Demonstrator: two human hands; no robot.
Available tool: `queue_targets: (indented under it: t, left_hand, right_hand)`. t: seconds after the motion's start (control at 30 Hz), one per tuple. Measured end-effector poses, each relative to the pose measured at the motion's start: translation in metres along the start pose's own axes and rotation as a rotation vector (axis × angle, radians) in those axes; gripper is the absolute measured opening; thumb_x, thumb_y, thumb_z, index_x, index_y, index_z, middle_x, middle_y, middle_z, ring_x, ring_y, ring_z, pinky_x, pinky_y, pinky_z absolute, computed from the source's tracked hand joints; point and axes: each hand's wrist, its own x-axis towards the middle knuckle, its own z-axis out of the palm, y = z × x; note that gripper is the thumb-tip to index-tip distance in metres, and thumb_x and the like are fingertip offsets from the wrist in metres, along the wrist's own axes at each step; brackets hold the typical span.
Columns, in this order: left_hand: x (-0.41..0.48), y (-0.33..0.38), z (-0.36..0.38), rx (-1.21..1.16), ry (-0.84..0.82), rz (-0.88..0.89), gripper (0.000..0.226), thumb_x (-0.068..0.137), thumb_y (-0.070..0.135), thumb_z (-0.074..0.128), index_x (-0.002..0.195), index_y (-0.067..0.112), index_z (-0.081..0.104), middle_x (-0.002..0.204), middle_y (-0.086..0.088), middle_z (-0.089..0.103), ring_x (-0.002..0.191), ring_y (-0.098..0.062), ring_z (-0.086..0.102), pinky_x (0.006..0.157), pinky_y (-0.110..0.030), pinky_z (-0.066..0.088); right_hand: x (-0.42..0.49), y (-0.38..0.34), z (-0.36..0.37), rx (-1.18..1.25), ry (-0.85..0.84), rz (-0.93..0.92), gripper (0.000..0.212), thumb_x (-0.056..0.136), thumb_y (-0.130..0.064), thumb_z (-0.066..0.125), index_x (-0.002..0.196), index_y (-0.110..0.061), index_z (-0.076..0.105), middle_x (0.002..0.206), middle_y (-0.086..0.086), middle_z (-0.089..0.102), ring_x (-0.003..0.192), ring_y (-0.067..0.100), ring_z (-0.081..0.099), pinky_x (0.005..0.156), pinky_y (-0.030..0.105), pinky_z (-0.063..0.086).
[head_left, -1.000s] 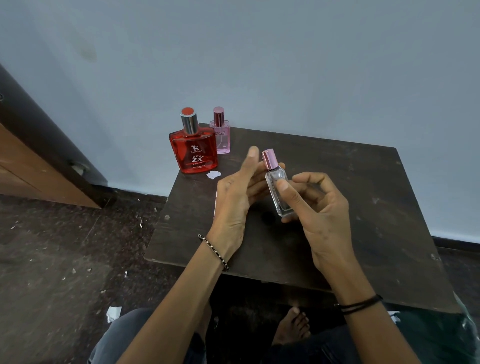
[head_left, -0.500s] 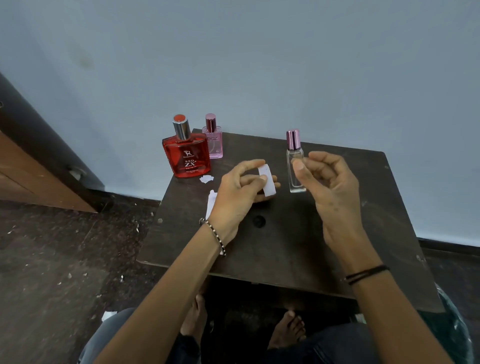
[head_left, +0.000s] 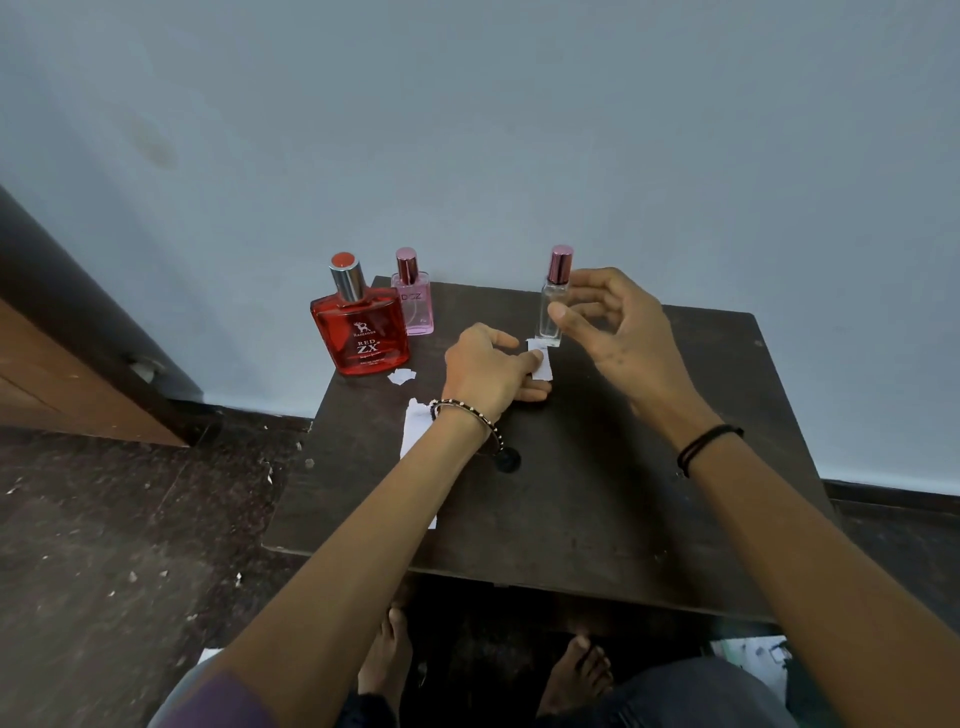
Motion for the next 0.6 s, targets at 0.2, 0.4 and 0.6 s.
queue_targets:
  t: [0.2, 0.4, 0.6]
  left_hand:
    - [0.0063, -0.0021, 0.0022, 0.036, 0.027, 0.02, 0.031, 0.088, -0.001, 0.074, 0.086, 0.014, 0.048, 0.062, -0.013, 0.07, 0.044, -0.02, 0.071, 0.05, -0.029, 0.062]
    - [0.0074, -0.0014, 0.0027, 0.056, 0.023, 0.019, 0.028, 0.088, 0.0, 0.073, 0.086, 0.012, 0.048, 0.062, -0.015, 0.069, 0.043, -0.021, 0.071, 0.05, -0.032, 0.063]
    - [0.0007, 0.0013, 0.0003, 0.142, 0.019, 0.067, 0.016, 0.092, 0.004, 0.069, 0.081, 0.007, 0.058, 0.063, -0.016, 0.072, 0.054, -0.027, 0.076, 0.06, -0.038, 0.066]
  right_hand:
    - [-0.002, 0.0059, 0.0074, 0.005, -0.045, 0.009, 0.039, 0.09, -0.028, 0.078, 0.124, -0.019, 0.063, 0.114, -0.007, 0.072, 0.1, 0.004, 0.07, 0.094, 0.025, 0.057]
    - [-0.0041, 0.0079, 0.0082, 0.02, -0.054, 0.023, 0.039, 0.09, -0.028, 0.078, 0.124, -0.022, 0.061, 0.116, -0.011, 0.071, 0.102, -0.003, 0.069, 0.09, 0.018, 0.055]
    - [-0.0076, 0.009, 0.0043, 0.015, -0.089, 0.065, 0.043, 0.089, -0.021, 0.079, 0.127, -0.022, 0.06, 0.121, -0.01, 0.07, 0.108, -0.004, 0.067, 0.093, 0.017, 0.053]
